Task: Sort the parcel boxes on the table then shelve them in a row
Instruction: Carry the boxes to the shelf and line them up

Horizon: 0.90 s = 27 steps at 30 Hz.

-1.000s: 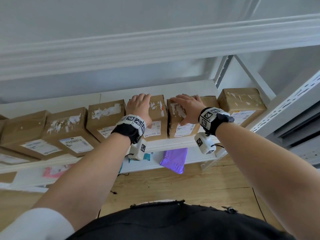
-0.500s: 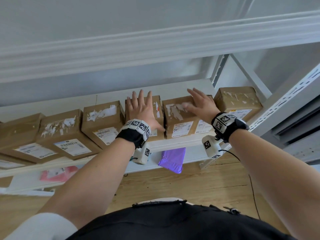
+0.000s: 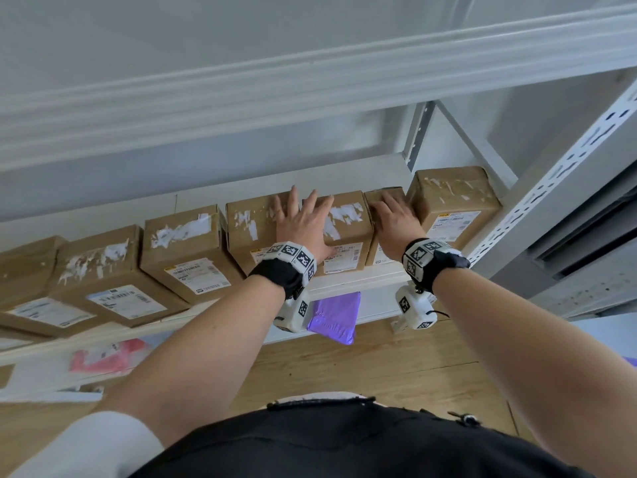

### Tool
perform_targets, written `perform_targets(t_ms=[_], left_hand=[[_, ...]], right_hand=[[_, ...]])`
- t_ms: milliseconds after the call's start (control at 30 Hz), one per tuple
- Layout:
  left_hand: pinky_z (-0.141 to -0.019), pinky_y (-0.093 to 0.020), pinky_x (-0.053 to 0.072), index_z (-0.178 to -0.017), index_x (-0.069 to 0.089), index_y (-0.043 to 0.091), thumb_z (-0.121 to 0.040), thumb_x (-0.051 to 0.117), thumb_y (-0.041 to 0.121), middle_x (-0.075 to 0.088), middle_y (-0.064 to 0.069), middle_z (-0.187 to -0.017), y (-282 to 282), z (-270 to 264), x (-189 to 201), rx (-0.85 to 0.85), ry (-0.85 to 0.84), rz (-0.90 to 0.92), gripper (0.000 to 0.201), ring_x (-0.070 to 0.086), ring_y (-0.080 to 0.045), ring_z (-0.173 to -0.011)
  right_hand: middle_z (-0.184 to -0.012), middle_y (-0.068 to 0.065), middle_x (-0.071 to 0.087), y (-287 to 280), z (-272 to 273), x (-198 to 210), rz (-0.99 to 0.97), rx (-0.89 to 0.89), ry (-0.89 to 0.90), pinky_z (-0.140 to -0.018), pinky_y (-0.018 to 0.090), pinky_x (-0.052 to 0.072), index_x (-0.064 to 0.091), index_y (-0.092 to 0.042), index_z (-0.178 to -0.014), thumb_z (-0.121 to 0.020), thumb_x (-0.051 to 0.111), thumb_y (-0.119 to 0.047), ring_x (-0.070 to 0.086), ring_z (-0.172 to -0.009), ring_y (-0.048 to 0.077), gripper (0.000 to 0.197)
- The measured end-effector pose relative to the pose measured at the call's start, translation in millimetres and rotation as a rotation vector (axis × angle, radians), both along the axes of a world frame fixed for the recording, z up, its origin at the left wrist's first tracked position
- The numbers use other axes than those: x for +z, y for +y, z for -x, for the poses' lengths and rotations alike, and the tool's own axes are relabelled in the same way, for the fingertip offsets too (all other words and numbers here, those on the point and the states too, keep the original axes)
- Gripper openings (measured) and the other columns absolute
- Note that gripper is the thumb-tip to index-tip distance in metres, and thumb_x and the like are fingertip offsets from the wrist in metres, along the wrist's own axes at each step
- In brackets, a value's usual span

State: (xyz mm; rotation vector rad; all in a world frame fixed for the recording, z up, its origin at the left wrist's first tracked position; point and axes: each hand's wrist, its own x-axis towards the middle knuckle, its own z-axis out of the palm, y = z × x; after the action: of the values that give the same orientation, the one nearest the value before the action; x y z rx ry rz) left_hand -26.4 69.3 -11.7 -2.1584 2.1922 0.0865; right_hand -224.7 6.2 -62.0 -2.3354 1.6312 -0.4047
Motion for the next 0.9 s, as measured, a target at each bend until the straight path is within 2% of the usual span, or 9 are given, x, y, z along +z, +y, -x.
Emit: perform_targets(t_ms=[67,233,400,467,500,567,667,800,900], left_hand=[[-0.117,-0.063,-0.003,-0.156,0.009,0.033,-0.074,0.076,0.059,0.009,0.0,-0.165,-0.4,-0.6,-0.7,-0.006,-0.006,0.002,0.109,-0.006,-0.036,-0.15],[-0.118,-0.063,-0.001,-0.157,0.007,0.032,-0.076,0.071,0.064,0.009,-0.001,-0.165,0.7,1.8,-3.8,-0.007,-0.048,0.012,0.108,-0.005,-0.037,-0.15],[-0.118,-0.062,-0.001,-0.157,0.007,0.03,-0.075,0.068,0.069,0.012,-0.002,-0.165,1.8,6.1,-5.1,0.008,-0.057,0.029,0.109,-0.004,-0.036,-0.151],[-0.118,-0.062,-0.002,-0.157,0.006,0.029,-0.074,0.067,0.071,0.01,-0.002,-0.165,2.3,6.5,-5.4,0.01,-0.051,0.041,0.111,-0.006,-0.035,-0.151],[-0.118,-0.061,-0.003,-0.157,0.005,0.029,-0.072,0.066,0.074,0.006,-0.001,-0.166,3.0,6.4,-5.0,0.01,-0.048,0.052,0.114,-0.008,-0.034,-0.151],[-0.119,-0.058,-0.005,-0.158,0.003,0.03,-0.063,0.066,0.082,-0.001,-0.001,-0.166,5.2,5.8,-1.9,0.01,-0.032,0.099,0.126,-0.012,-0.032,-0.151],[-0.12,-0.055,-0.008,-0.158,0.001,0.031,-0.049,0.068,0.088,-0.003,0.001,-0.166,8.7,-0.6,8.1,0.031,0.047,0.167,0.14,-0.012,-0.028,-0.151],[-0.12,-0.056,-0.008,-0.157,-0.003,0.031,-0.037,0.072,0.088,-0.004,0.001,-0.166,22.5,-29.8,22.7,0.059,0.068,0.191,0.153,-0.012,-0.029,-0.151],[-0.12,-0.057,-0.002,-0.157,-0.007,0.032,-0.037,0.079,0.08,-0.006,0.001,-0.166,39.7,-63.5,32.4,0.086,0.061,0.18,0.155,-0.011,-0.029,-0.151]], right_hand=[[-0.154,0.013,0.035,0.0,0.7,-1.8,0.029,0.026,-0.012,-0.118,0.048,0.024,0.048,-0.011,-0.14,-0.1,0.044,-0.017,0.023,-0.145,0.033,0.04],[-0.16,0.014,0.026,0.8,3.9,-7.8,-0.003,0.031,-0.006,-0.121,0.048,0.016,0.042,-0.013,-0.145,-0.101,0.041,-0.022,0.018,-0.148,0.036,0.045],[-0.16,0.016,0.024,5.3,5.9,-2.1,0.003,0.037,-0.02,-0.123,0.044,0.011,0.04,-0.011,-0.147,-0.101,0.043,-0.017,0.015,-0.149,0.036,0.047],[-0.158,0.017,0.029,8.2,6.6,1.0,0.014,0.054,-0.052,-0.122,0.049,0.016,0.041,-0.011,-0.146,-0.101,0.042,-0.016,0.021,-0.147,0.037,0.045],[-0.153,0.02,0.035,10.0,6.6,2.3,0.057,0.064,-0.1,-0.119,0.052,0.022,0.045,-0.01,-0.143,-0.101,0.042,-0.014,0.028,-0.143,0.039,0.042],[-0.147,0.024,0.042,14.1,2.9,9.8,0.143,0.041,-0.208,-0.115,0.054,0.029,0.05,-0.006,-0.137,-0.101,0.041,-0.011,0.034,-0.138,0.042,0.037],[-0.153,0.024,0.034,15.1,-16.5,32.5,0.206,0.041,-0.262,-0.119,0.052,0.023,0.047,-0.005,-0.14,-0.1,0.042,-0.014,0.024,-0.145,0.041,0.041],[-0.147,0.024,0.043,13.7,-65.0,62.6,0.314,0.197,-0.276,-0.116,0.052,0.028,0.05,-0.003,-0.137,-0.1,0.043,-0.02,0.032,-0.141,0.043,0.041],[-0.145,0.022,0.047,17.9,-104.5,70.2,0.263,0.291,-0.209,-0.116,0.054,0.027,0.049,-0.004,-0.139,-0.097,0.05,-0.023,0.035,-0.14,0.041,0.047]])
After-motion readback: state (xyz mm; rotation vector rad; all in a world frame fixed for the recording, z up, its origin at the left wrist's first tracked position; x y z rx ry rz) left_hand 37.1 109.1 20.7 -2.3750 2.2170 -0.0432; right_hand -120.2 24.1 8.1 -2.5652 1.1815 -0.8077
